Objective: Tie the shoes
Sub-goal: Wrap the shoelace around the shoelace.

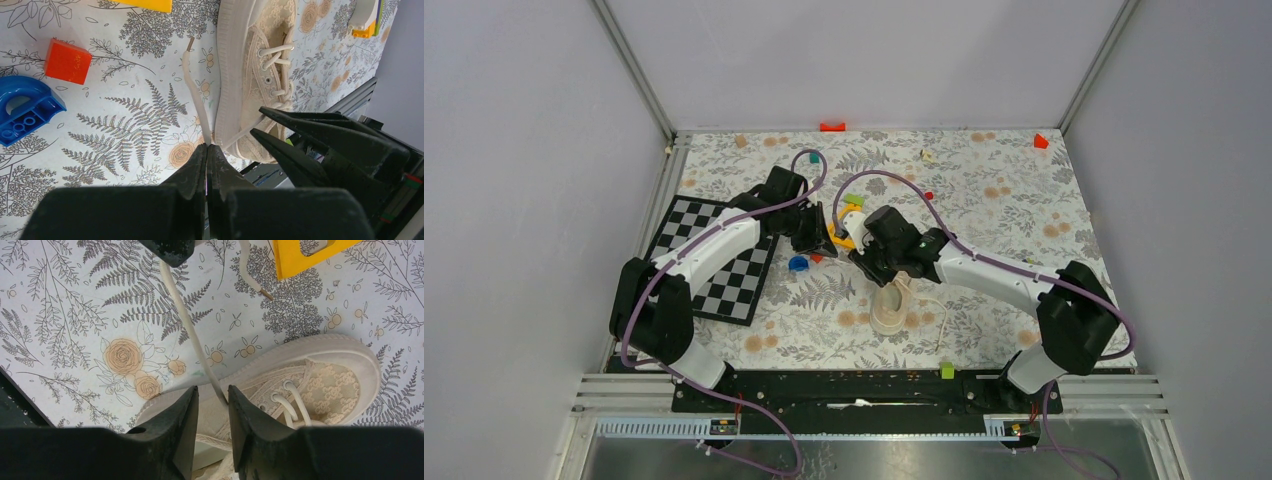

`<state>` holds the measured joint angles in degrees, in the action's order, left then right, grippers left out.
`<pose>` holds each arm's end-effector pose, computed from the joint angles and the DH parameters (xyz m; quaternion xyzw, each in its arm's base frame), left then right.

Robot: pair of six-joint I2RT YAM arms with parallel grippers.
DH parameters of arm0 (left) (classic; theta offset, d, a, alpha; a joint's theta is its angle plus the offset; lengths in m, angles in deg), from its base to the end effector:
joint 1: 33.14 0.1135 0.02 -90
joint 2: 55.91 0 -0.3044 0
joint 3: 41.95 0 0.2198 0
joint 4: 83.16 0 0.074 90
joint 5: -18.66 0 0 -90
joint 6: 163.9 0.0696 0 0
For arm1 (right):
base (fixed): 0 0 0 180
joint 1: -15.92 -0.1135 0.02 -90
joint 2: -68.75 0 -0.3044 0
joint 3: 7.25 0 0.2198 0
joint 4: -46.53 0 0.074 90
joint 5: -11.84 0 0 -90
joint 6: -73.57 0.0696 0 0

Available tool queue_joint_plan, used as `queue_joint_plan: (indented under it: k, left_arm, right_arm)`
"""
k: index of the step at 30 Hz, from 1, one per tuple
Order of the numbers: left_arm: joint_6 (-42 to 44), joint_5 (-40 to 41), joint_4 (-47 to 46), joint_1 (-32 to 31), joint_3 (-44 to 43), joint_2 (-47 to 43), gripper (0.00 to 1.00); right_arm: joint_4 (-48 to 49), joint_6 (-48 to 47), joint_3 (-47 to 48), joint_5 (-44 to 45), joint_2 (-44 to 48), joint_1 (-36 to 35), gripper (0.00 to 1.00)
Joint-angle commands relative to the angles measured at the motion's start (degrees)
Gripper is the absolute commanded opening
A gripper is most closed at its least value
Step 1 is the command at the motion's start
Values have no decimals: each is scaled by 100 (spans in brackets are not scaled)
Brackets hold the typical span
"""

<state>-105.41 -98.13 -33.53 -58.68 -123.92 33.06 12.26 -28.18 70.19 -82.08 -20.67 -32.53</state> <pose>0.2640 -0.1609 0.2774 0.0179 0.9340 -0.3283 0.1394 0.2161 0.2510 0.2686 -0.4762 0.7960 0.1474 0.3434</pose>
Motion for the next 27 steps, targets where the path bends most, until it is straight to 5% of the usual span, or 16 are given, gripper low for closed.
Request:
queue_joint_plan:
  k: [1, 9, 11, 14, 17, 27]
  left_arm:
    - [45, -7, -140, 49, -49, -79, 0]
    - [-7, -16, -284, 50, 70, -13, 0]
    - [28, 78, -272, 34, 114, 20, 2]
    - [39, 264, -249, 23, 245, -14, 31]
    - [49, 377, -331, 5, 351, -226, 49]
    - [-113, 71, -2804, -336, 1213, -888, 59]
  right_arm:
    - [109, 31, 191, 119, 51, -42, 29]
    - [211, 200, -28, 252, 258, -42, 0]
    - [341, 377, -244, 362, 422, -34, 0]
    - [609, 603, -608, 651, 736, -26, 0]
    - [773, 847, -848, 692, 1017, 20, 0]
    - [1166, 1626, -1241, 147, 1348, 476, 0]
